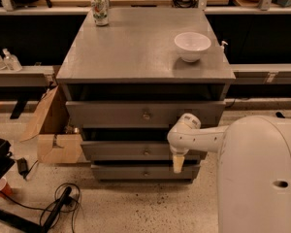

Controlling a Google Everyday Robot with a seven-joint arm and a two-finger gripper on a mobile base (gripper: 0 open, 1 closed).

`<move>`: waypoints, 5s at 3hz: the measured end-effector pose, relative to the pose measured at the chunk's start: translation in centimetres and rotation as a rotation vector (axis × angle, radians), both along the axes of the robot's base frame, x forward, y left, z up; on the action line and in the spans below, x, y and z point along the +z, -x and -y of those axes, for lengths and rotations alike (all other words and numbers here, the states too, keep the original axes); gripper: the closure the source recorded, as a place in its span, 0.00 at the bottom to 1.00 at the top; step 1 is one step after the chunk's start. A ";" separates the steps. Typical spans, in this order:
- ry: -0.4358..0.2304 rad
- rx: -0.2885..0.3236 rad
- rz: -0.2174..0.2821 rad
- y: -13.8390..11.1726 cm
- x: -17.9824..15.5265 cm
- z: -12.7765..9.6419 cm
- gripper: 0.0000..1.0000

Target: Open middle drawer

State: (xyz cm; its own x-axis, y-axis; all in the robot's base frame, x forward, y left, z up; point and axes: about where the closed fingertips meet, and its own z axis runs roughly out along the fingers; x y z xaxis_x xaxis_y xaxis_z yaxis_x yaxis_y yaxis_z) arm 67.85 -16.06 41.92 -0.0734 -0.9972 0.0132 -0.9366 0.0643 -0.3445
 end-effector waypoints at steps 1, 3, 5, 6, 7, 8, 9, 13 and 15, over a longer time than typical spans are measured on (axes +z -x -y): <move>0.000 0.000 -0.003 0.1 -0.2 0.0 0.18; 0.043 -0.017 -0.066 3.0 0.5 0.6 0.66; 0.043 -0.017 -0.066 2.9 0.5 0.6 1.00; 0.043 -0.017 -0.066 2.9 0.6 0.6 1.00; 0.043 -0.017 -0.066 2.9 0.6 0.6 1.00; 0.043 -0.017 -0.066 2.9 0.6 0.6 1.00; 0.043 -0.017 -0.066 2.9 0.6 0.6 1.00; 0.043 -0.017 -0.067 2.9 0.7 0.6 0.05; 0.026 -0.023 -0.093 2.9 0.4 0.7 0.00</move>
Offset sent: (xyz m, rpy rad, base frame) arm -0.0241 -0.0043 -0.0029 -0.0329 0.0854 -0.0033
